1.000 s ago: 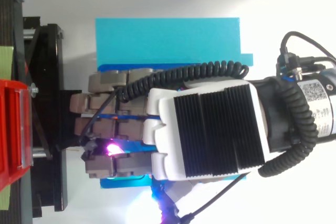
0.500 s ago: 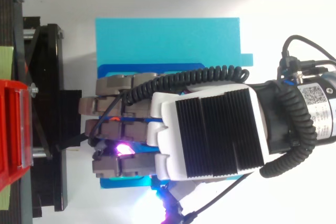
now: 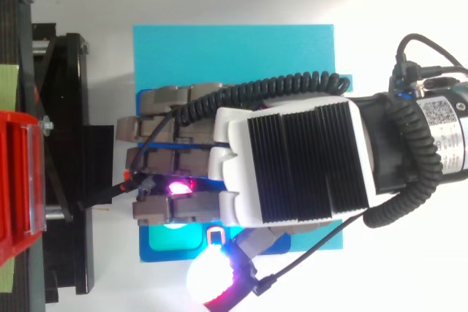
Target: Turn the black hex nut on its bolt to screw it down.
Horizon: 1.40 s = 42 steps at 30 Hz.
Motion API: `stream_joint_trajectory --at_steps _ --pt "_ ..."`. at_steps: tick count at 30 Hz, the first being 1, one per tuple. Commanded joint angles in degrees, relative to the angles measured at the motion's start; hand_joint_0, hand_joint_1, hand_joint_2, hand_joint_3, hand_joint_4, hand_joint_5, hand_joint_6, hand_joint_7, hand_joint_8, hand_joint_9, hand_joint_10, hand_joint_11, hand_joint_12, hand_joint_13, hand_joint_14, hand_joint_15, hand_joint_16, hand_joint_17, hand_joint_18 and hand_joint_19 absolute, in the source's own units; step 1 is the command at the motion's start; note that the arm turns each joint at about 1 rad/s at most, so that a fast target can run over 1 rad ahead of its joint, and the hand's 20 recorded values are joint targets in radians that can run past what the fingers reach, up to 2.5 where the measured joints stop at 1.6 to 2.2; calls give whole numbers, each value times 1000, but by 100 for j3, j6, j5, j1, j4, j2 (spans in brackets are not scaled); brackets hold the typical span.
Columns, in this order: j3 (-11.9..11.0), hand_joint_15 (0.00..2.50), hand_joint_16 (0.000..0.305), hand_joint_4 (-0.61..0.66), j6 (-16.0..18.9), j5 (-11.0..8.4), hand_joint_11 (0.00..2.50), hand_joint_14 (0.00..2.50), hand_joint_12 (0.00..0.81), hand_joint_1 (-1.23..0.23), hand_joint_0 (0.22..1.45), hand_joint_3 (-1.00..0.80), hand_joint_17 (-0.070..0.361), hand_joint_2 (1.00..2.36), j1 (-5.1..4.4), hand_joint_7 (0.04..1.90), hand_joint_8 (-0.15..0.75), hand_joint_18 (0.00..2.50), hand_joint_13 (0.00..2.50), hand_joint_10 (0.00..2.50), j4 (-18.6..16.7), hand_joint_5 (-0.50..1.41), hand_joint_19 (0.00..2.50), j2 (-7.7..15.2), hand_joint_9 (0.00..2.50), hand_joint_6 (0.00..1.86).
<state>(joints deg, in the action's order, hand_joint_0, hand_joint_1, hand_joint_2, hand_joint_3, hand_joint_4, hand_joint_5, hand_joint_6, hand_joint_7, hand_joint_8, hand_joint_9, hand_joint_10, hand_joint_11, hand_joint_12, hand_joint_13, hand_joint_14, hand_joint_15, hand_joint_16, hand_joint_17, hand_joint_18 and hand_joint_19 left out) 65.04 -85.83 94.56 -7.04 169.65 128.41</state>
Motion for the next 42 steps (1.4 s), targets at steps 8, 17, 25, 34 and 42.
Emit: stream_joint_trajectory --at_steps 8,17,25,34,42 --pt "0 0 44 124 -31 194 0 0 342 -287 512 -500 99 1000 159 1467 218 380 513 0 -20 3 325 0 720 502" --pt "0 0 44 130 -31 502 0 0 342 -287 512 -500 99 1000 379 1462 220 380 513 0 -55 2 326 0 728 502" --pt "0 0 44 135 -31 836 0 0 344 -288 512 -500 100 1000 599 1438 223 392 514 0 -178 -1 326 0 735 502" --pt "-44 0 44 136 -31 853 0 0 344 -288 512 -500 99 1000 572 1392 222 388 516 0 -257 -7 326 0 739 503" --pt "-343 0 44 151 -22 801 0 0 344 -289 512 -500 99 1000 467 1302 225 386 516 0 -143 -17 325 0 745 504"
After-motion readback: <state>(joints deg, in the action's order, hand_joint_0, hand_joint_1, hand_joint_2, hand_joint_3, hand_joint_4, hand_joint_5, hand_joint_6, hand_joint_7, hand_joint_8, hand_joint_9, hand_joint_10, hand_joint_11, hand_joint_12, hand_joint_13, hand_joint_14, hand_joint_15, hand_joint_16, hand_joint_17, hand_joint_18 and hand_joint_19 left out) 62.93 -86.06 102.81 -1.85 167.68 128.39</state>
